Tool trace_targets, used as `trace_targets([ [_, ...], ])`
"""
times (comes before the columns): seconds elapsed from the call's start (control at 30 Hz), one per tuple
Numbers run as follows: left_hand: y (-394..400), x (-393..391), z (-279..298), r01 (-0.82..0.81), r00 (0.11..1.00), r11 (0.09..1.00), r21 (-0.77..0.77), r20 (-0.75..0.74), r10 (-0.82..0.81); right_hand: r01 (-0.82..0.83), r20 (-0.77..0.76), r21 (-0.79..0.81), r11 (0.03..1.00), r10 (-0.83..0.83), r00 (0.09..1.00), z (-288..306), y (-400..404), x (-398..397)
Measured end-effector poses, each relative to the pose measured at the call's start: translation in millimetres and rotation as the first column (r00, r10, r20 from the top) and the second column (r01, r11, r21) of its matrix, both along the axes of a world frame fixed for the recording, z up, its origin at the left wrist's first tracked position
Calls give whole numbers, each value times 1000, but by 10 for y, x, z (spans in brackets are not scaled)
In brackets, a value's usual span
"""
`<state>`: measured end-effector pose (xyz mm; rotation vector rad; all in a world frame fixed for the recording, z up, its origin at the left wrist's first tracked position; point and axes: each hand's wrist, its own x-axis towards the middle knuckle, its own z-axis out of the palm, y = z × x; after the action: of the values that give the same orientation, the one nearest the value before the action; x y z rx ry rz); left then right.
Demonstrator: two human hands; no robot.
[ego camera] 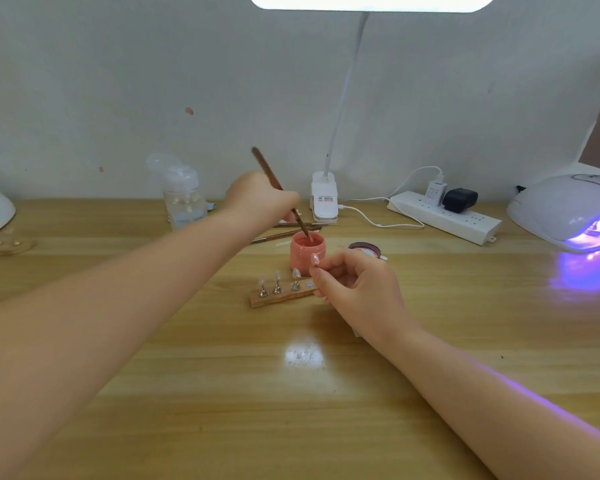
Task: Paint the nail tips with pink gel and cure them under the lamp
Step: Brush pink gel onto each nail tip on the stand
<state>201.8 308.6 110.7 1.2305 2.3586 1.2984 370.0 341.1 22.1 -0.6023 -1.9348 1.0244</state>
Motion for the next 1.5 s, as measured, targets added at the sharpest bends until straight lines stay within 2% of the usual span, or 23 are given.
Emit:
trace_targets([
  [0.07, -60, -73, -24, -50, 984, 994, 98, 178, 32, -1, 3, 1, 1000, 1, 1000, -7, 3, -3],
  [0.13, -113, -136, -67, -92, 954, 990, 107, 295, 57, 0, 4, -1, 1000, 0, 1000, -11, 6, -6],
  [0.3, -242, -272, -159, -169, 900, 984, 55, 415, 131, 6, 11, 15, 1000, -7, 1000, -17, 11, -7],
  [0.43, -224, -297, -188, -162, 832, 981, 104, 549, 80, 4, 13, 18, 1000, -4, 1000, -12, 7, -5],
  [0.53, -204, -283, -244, -120, 829, 991, 56, 556, 69, -5, 16, 15, 1000, 5, 1000, -7, 5, 5],
  [0.67, -254, -332, -307, -194, 834, 977, 84, 539, 119, -5, 15, 9, 1000, 5, 1000, -4, 1, 4],
  [0.8, -292, -324, -327, -148, 801, 977, 153, 598, 28, -2, 19, 9, 1000, 2, 1000, -7, 2, 6],
  [0.87, -292, -286, -347, -104, 790, 985, 138, 613, -2, -1, 19, 6, 1000, 1, 1000, -9, 4, 9],
  [1.0, -337, -292, -390, -172, 808, 972, 163, 587, 44, 1, 13, 3, 1000, -1, 1000, -11, 4, 3],
  [1.13, -534, -236, -417, -179, 851, 921, 346, 524, -32, 4, 16, 3, 1000, -4, 1000, -21, 13, -2],
  [1.23, -758, -48, -446, -49, 933, 870, 491, 333, -136, 9, 17, -5, 1000, -9, 1000, -27, 18, -3],
  [1.3, -935, 109, -486, 69, 962, 850, 523, 189, -195, 9, 18, -5, 1000, -9, 1000, -30, 22, -7],
  [1.4, -1145, 314, -585, 226, 960, 852, 472, 41, -278, 10, 21, -4, 1000, -10, 1000, -34, 26, -11],
  [1.5, -1212, 406, -671, 308, 949, 871, 384, -188, -253, 6, 24, 1, 1000, -6, 1000, -35, 25, -7],
])
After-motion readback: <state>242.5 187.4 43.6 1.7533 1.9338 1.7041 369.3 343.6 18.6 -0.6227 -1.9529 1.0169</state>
